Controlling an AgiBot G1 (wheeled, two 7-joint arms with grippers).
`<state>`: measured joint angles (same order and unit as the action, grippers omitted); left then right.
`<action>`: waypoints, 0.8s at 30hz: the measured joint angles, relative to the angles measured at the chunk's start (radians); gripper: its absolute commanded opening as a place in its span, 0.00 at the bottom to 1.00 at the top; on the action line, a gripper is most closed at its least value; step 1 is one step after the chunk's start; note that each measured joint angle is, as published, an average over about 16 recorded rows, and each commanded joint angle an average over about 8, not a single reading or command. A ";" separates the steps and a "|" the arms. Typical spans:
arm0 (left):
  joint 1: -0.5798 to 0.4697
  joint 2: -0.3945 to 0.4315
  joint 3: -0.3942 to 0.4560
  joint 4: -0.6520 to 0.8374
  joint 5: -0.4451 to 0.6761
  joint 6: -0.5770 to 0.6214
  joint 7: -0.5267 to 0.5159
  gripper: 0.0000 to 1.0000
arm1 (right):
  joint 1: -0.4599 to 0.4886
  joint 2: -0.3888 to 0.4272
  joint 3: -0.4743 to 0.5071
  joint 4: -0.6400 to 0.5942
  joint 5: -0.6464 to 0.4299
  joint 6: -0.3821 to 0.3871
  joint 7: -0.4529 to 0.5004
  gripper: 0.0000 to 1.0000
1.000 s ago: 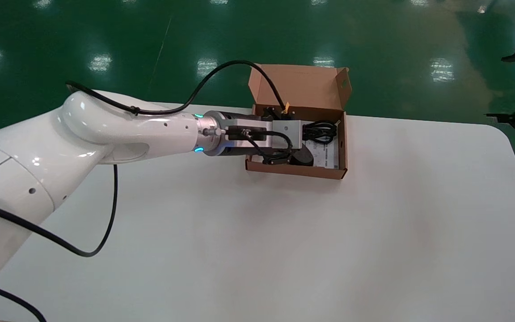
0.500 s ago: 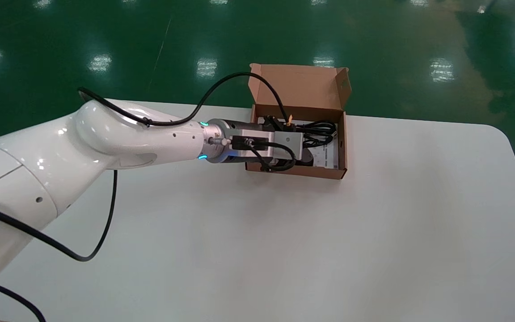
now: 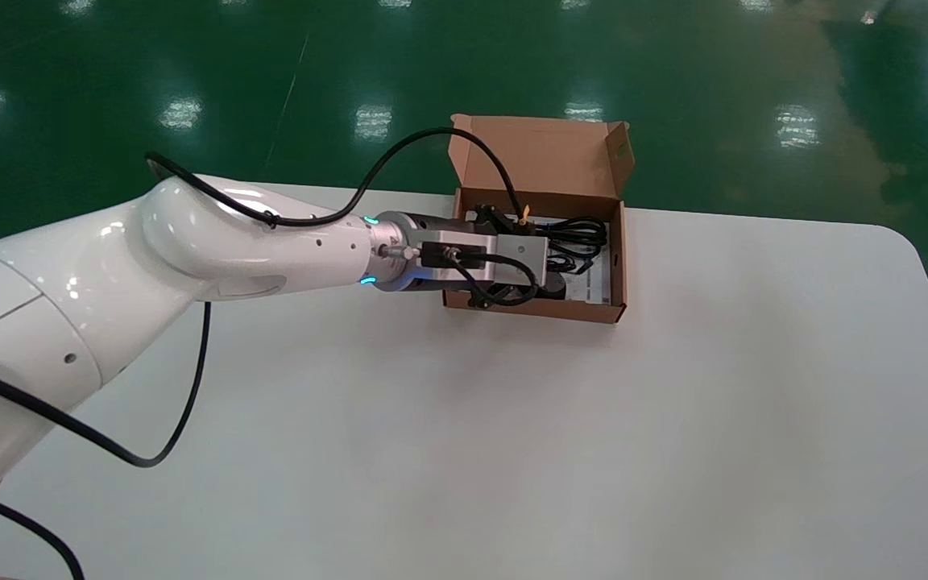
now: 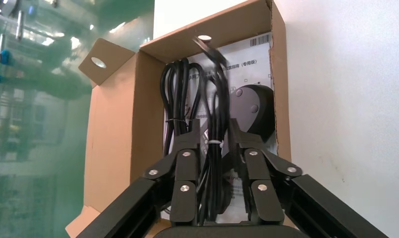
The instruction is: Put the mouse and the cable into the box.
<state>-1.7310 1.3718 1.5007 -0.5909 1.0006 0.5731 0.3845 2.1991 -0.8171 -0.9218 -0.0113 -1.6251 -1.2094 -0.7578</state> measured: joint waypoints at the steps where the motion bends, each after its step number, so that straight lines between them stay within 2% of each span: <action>1: 0.000 0.000 0.001 0.000 0.000 -0.001 -0.001 1.00 | 0.000 0.000 0.001 0.000 0.001 -0.001 0.000 1.00; 15: 0.001 -0.002 -0.004 -0.002 -0.002 0.002 -0.003 1.00 | -0.005 0.000 0.004 0.003 0.005 -0.002 0.003 1.00; 24: 0.043 -0.051 -0.083 -0.045 -0.019 0.061 -0.038 1.00 | -0.076 0.013 0.044 0.085 0.061 -0.019 0.063 1.00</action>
<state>-1.6877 1.3212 1.4179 -0.6364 0.9820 0.6341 0.3463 2.1233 -0.8042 -0.8780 0.0740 -1.5640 -1.2283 -0.6948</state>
